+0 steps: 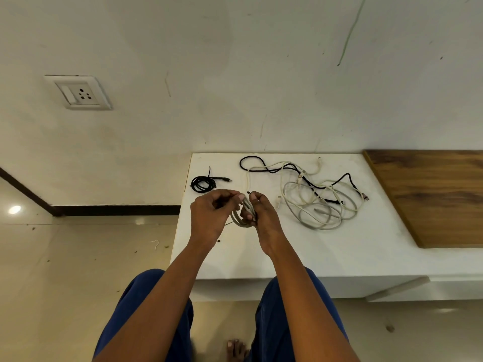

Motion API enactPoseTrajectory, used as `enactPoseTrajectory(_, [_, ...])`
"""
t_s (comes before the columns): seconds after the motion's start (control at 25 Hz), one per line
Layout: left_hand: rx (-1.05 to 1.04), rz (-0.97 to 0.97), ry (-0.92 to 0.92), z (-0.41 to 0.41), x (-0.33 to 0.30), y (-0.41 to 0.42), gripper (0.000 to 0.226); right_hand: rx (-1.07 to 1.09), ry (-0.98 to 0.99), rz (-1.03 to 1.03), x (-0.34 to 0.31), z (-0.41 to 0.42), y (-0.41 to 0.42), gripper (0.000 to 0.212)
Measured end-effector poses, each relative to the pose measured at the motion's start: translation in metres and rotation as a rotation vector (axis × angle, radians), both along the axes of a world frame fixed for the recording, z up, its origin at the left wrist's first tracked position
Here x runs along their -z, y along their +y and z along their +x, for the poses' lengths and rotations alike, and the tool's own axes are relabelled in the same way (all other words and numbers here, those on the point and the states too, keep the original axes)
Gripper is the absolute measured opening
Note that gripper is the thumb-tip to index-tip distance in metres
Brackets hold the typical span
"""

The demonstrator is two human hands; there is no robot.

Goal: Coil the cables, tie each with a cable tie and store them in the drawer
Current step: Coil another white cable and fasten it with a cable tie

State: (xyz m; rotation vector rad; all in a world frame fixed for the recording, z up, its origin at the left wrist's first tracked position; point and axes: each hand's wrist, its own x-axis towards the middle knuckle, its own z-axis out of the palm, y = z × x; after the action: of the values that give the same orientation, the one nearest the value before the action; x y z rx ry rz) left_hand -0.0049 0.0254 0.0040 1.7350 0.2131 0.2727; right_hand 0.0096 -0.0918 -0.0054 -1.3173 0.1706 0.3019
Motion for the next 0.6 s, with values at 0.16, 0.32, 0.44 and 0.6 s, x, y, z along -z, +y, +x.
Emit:
enactPoseTrajectory(0.16, [0.027,0.184,-0.092,0.0041,0.0006,0.0029,0.013,-0.044,-0.068,-0.099,0.0005,-0.0021,0.0016,0.018])
enactPoseTrajectory(0.32, [0.091,0.290,-0.072,0.0086,-0.0002,0.0087,0.016,-0.112,-0.118,-0.192,0.0006,-0.0018,0.0010,0.015])
enactPoseTrajectory(0.44, [0.061,0.379,-0.118,0.0079,0.0020,0.0100,0.009,-0.172,-0.126,-0.176,0.0006,-0.0018,0.0002,0.013])
enactPoseTrajectory(0.6, [-0.027,0.467,-0.161,0.0052,0.0054,0.0081,0.011,-0.255,-0.121,-0.154,-0.0003,-0.0011,0.0008,0.012])
